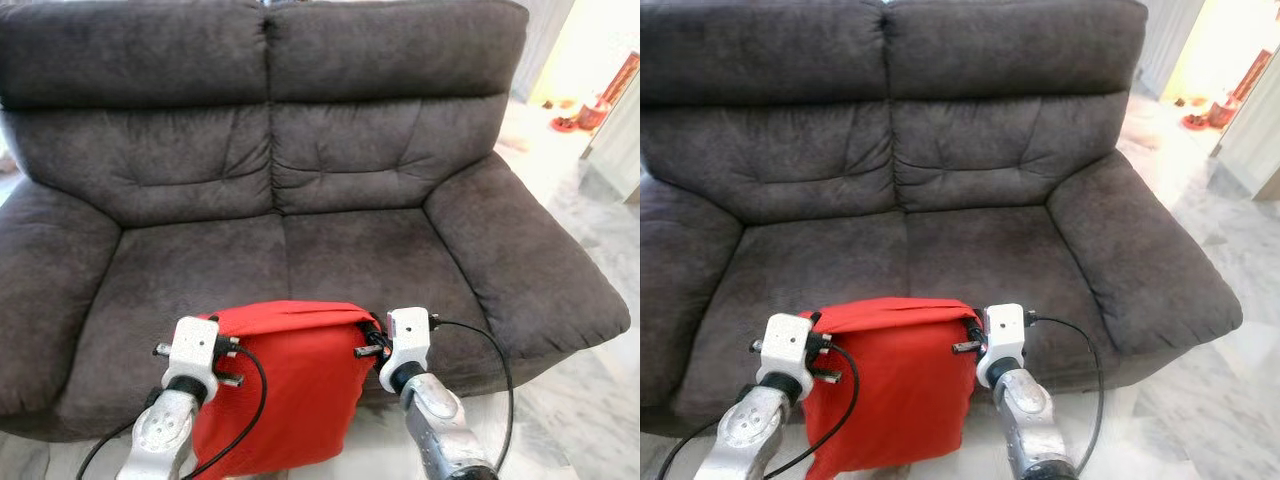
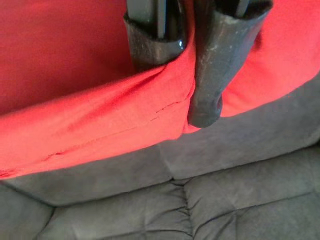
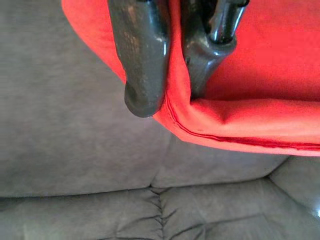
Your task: Move the pillow to the sofa from floor
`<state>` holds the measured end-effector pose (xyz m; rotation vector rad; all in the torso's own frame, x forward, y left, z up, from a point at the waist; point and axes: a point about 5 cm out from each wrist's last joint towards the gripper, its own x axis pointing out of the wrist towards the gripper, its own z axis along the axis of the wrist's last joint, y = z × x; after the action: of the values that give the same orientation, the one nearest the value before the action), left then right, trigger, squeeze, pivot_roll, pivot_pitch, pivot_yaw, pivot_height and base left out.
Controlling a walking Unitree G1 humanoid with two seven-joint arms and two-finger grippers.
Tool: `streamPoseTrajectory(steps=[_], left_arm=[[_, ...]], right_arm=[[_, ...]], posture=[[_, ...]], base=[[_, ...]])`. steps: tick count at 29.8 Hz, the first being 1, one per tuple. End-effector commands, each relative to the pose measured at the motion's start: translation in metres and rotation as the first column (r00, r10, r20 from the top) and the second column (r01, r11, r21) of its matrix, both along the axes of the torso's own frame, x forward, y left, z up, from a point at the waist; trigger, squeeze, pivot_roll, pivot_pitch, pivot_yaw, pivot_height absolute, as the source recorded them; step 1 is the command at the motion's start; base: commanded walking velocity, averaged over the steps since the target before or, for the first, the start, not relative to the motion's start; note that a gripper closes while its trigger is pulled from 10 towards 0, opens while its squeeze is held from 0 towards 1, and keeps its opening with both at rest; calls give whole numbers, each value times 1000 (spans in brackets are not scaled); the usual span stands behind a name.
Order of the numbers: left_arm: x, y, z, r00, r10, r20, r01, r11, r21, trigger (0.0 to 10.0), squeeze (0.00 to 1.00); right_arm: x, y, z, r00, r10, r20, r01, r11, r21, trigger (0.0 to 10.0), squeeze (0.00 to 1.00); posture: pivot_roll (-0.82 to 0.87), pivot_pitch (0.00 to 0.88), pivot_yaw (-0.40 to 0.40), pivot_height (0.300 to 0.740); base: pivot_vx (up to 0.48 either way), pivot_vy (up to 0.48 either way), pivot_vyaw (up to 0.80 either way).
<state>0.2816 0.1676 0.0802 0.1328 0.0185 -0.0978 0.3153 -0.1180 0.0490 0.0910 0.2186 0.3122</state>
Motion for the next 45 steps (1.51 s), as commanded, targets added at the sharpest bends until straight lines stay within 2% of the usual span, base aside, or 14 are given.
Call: streamPoseTrajectory(steps=[1, 22, 28, 34, 45], left_arm=[[-4, 27, 8, 994, 99, 50, -99, 995, 3, 10000, 0], [-3, 27, 9, 995, 86, 52, -87, 996, 14, 10000, 0], [-3, 26, 7, 999, 46, 29, -47, 999, 22, 10000, 0], [-3, 24, 13, 998, 21, 52, -21, 1000, -4, 10000, 0], [-2, 30, 19, 995, 47, 83, -47, 999, -6, 10000, 0]], right_arm=[[10, -13, 18, 992, -99, 80, 95, 994, 53, 10000, 0], [11, -16, 17, 992, -97, 75, 94, 995, 44, 10000, 0], [10, -16, 16, 992, -103, 71, 100, 994, 46, 10000, 0], [10, -15, 16, 992, -107, 72, 103, 993, 52, 10000, 0], [11, -13, 18, 991, -109, 77, 103, 992, 70, 10000, 0]], posture=[[72, 107, -1, 740], [71, 110, 2, 740], [74, 109, 4, 740], [76, 109, 4, 740], [74, 109, 5, 740]], base=[[0, -405, 513], [0, -407, 0], [0, 0, 0], [0, 0, 0], [0, 0, 0]])
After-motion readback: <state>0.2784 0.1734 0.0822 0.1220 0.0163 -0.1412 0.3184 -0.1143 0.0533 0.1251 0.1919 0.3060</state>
